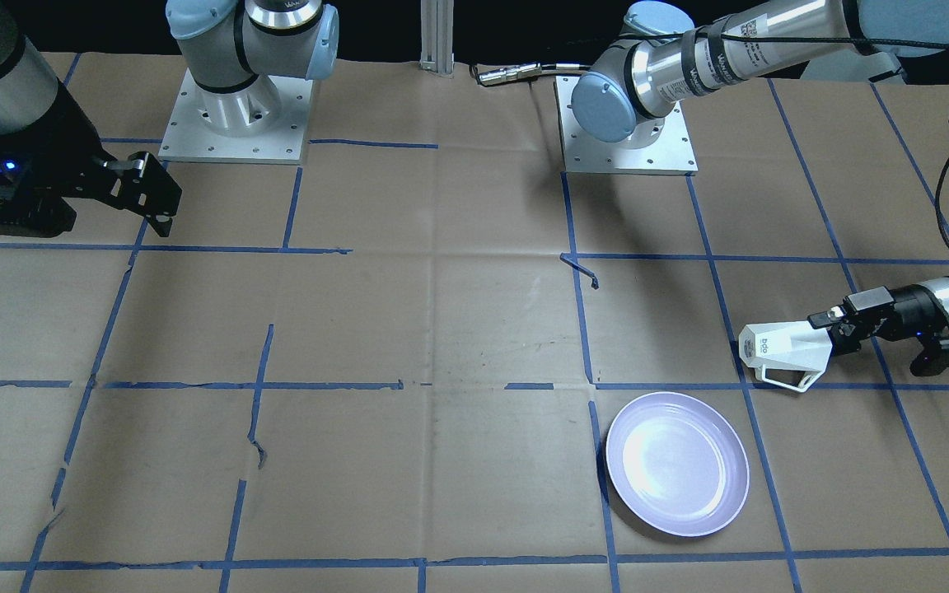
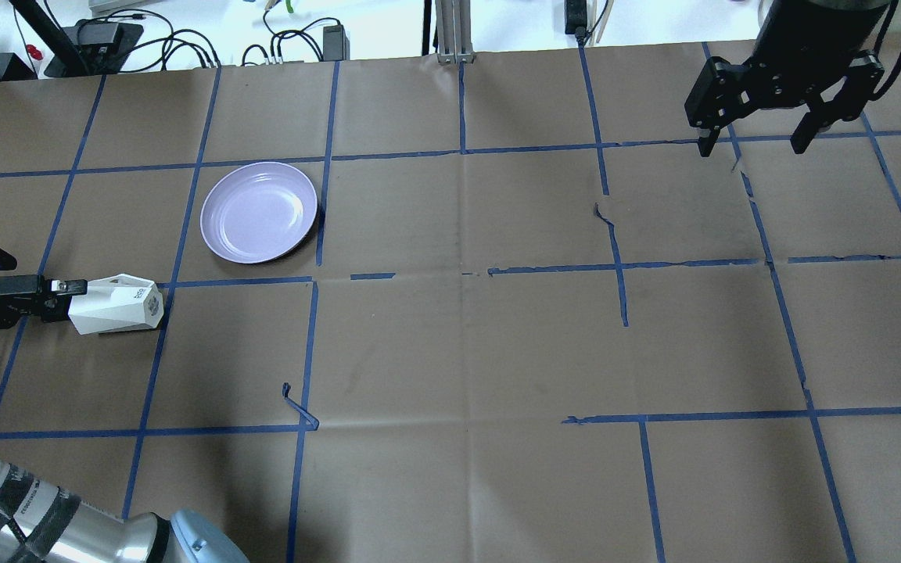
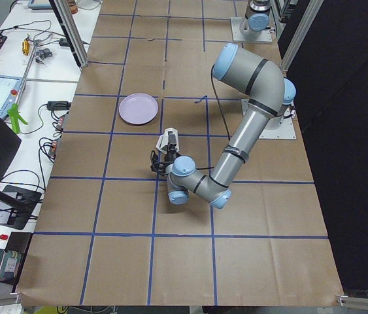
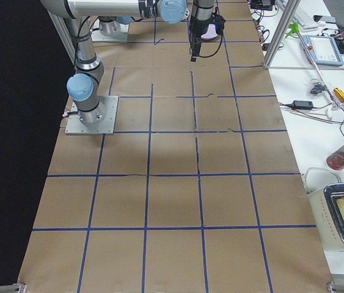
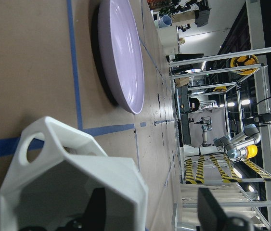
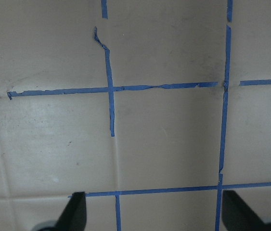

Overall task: Flip cup and place on plate
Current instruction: 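Lower the left gripper and grasp the white hexagonal cup lying sideways, then lift the white cup with the left gripper and rotate it upright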

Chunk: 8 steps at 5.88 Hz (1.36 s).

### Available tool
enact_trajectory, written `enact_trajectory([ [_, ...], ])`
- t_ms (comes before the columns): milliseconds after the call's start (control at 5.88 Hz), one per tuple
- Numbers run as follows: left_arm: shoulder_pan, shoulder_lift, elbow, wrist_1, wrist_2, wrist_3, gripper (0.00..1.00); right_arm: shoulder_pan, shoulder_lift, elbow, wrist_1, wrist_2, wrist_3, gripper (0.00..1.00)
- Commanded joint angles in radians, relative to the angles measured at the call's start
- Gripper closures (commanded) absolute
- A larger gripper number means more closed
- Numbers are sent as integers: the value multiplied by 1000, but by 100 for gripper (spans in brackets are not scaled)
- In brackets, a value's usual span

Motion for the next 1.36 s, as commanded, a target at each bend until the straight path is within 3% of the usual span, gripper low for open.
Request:
enact_trajectory([
  [0, 0, -4, 0, -6, 24, 19, 91, 0, 0, 0, 0, 0, 0, 0],
  [170, 0, -1, 1, -4, 21, 30, 100, 0, 0, 0, 0, 0, 0, 0],
  [340, -3, 26, 3, -7, 12, 13, 100, 0, 0, 0, 0, 0, 0, 0],
  [851, -3, 309, 48, -177, 11, -168, 100, 0, 0, 0, 0, 0, 0, 0],
  [1191, -38, 389, 62, -109, 17, -331, 100, 0, 0, 0, 0, 0, 0, 0],
])
